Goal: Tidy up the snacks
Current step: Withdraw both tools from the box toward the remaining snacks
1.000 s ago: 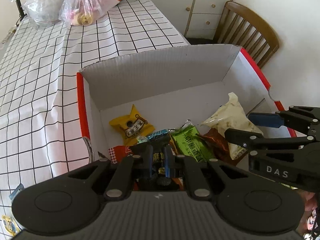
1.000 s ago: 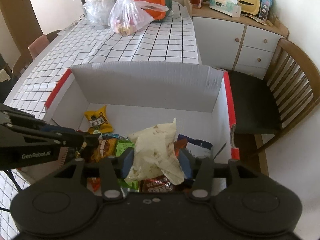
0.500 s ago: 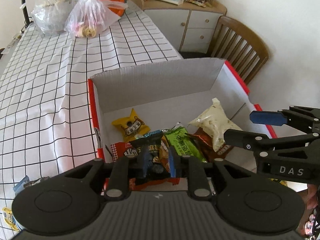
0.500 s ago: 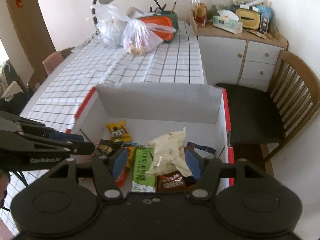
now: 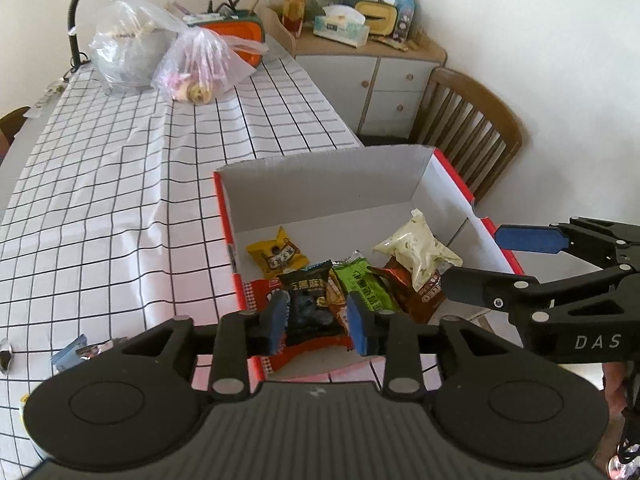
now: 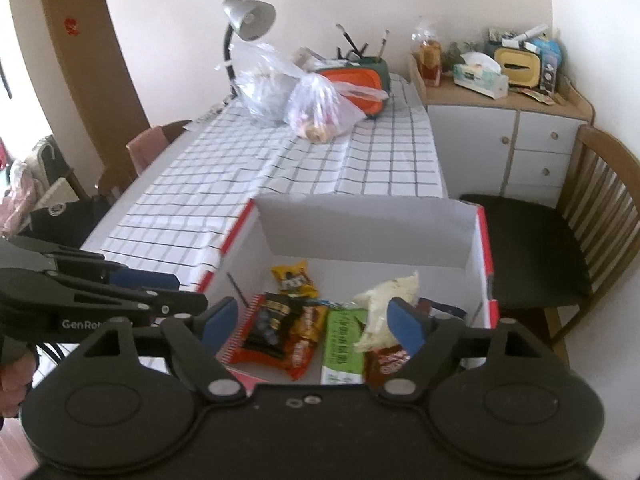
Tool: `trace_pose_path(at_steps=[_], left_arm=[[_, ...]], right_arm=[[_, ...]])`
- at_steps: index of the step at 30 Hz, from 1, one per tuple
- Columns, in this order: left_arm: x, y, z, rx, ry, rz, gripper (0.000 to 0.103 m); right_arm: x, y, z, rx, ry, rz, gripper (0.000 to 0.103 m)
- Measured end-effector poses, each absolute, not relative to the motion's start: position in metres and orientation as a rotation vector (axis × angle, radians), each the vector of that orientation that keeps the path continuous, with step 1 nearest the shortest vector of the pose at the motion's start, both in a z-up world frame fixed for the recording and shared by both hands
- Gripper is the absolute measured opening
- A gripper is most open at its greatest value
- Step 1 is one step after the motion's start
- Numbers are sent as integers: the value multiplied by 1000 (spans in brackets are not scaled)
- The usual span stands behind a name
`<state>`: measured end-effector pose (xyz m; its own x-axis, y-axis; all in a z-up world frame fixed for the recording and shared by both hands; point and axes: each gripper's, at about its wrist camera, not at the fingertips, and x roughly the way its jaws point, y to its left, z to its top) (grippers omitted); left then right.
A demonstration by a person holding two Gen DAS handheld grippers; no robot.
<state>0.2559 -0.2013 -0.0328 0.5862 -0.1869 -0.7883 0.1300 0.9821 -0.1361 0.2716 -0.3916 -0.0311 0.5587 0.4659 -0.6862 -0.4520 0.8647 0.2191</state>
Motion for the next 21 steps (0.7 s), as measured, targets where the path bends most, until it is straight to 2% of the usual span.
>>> trace_pose_path(at_steps=[2,7,10,13,18,21], left_arm=[[248,-194,-28,-76,899,-182,59],[231,-172,-20,-98,860,-180,60],[221,-156,-17,-102,841,-181,68],[211,-137,-15,-96,824,-176,70],[200,-99,-16,-104,818,-163,70],[193,-75,-15,-104,798,-148,76]], right_arm=[[267,-386,-27,20,803,556,87],[257,-370,-21,38,787,580,90],[249,-355,-18,35,780,593,91],[241,-336,-15,40,771,599,102],[230,-306,-13,49,762,608,102],[224,-285,-15,48,770,604,103]])
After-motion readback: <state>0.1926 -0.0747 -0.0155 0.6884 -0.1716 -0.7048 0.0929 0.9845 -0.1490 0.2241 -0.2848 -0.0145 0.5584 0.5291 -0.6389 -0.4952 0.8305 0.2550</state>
